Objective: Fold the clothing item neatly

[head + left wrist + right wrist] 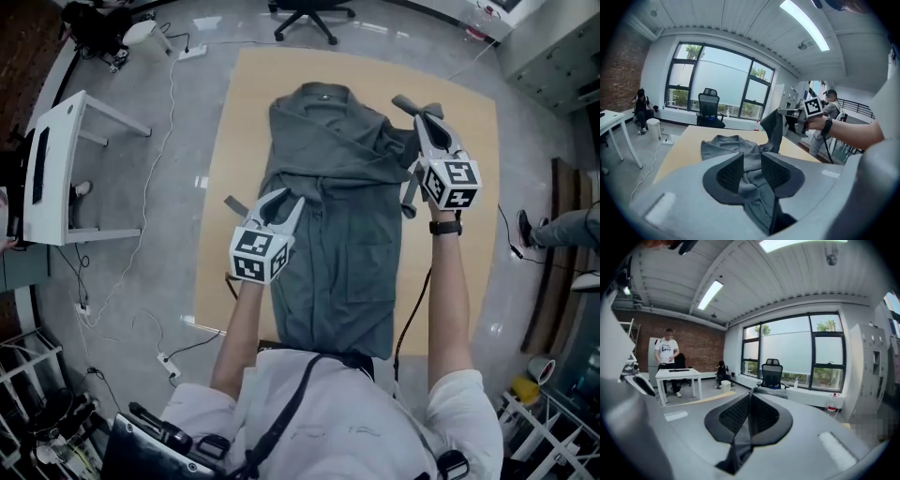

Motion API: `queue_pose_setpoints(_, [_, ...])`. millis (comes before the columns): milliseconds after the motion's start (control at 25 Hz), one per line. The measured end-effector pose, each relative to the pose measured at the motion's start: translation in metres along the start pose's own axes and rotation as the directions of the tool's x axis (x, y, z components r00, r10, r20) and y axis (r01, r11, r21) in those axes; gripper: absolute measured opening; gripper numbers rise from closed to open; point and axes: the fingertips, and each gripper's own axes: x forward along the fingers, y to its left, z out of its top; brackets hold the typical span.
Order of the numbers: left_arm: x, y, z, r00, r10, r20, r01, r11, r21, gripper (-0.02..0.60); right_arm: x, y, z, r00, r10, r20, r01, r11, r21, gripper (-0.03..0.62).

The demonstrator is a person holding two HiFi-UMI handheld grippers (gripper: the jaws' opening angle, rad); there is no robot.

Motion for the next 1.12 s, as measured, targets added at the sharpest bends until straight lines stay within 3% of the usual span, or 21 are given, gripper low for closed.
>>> queue_pose_setpoints(200, [-0.03, 0.028, 0.0, 0.998, 0.057, 0.027, -0.056, 0.998, -0.03, 0.121, 0.058, 0.135, -0.017, 0.989, 0.128, -0.073, -0.134, 0.988, -0.078, 0.02])
queue_pose_setpoints(360, [-0.057, 0.057, -0.016, 0.995, 0.102, 0.017, -0.1, 0.993, -0.056, 0.121, 0.106, 0.245, -0.072, 0.963, 0.182, -0.199, -0.211, 0.968, -0.135, 0.02])
queue_pose_setpoints(480, [-0.072, 0.073, -0.028, 0.993, 0.121, 0.007, -0.12, 0.99, -0.076, 0.121, 0.114, 0.293, -0.118, 0.943, 0.17, -0.285, -0.216, 0.966, -0.14, 0.02])
queue_pose_setpoints(560, [-0.078, 0.081, -0.034, 0.992, 0.127, 0.005, -0.126, 0.988, -0.084, 0.121, 0.11, 0.316, -0.15, 0.916, 0.197, -0.35, -0.253, 0.96, -0.12, 0.026])
queue_pose_setpoints(600, [-0.08, 0.085, -0.037, 0.992, 0.129, 0.004, -0.128, 0.988, -0.088, 0.121, 0.105, 0.328, -0.166, 0.892, 0.233, -0.386, -0.293, 0.95, -0.105, 0.049])
queue_pose_setpoints(680, [-0.083, 0.092, -0.043, 0.991, 0.131, 0.002, -0.13, 0.986, -0.099, 0.121, 0.094, 0.348, -0.186, 0.839, 0.32, -0.44, -0.388, 0.919, -0.071, 0.227])
queue_pose_setpoints(760, [-0.083, 0.096, -0.045, 0.992, 0.129, 0.0, -0.128, 0.986, -0.111, 0.121, 0.079, 0.356, -0.186, 0.814, 0.382, -0.438, -0.449, 0.892, -0.057, 0.266])
queue_pose_setpoints(880, [-0.075, 0.095, -0.045, 0.993, 0.116, -0.001, -0.116, 0.987, -0.116, 0.121, 0.057, 0.347, -0.168, 0.822, 0.419, -0.386, -0.467, 0.884, -0.034, 0.275])
queue_pose_setpoints(1120, [-0.052, 0.083, -0.037, 0.998, 0.069, -0.006, -0.069, 0.994, -0.084, 0.121, 0.008, 0.298, -0.132, 0.897, 0.364, -0.252, -0.369, 0.929, 0.027, 0.225])
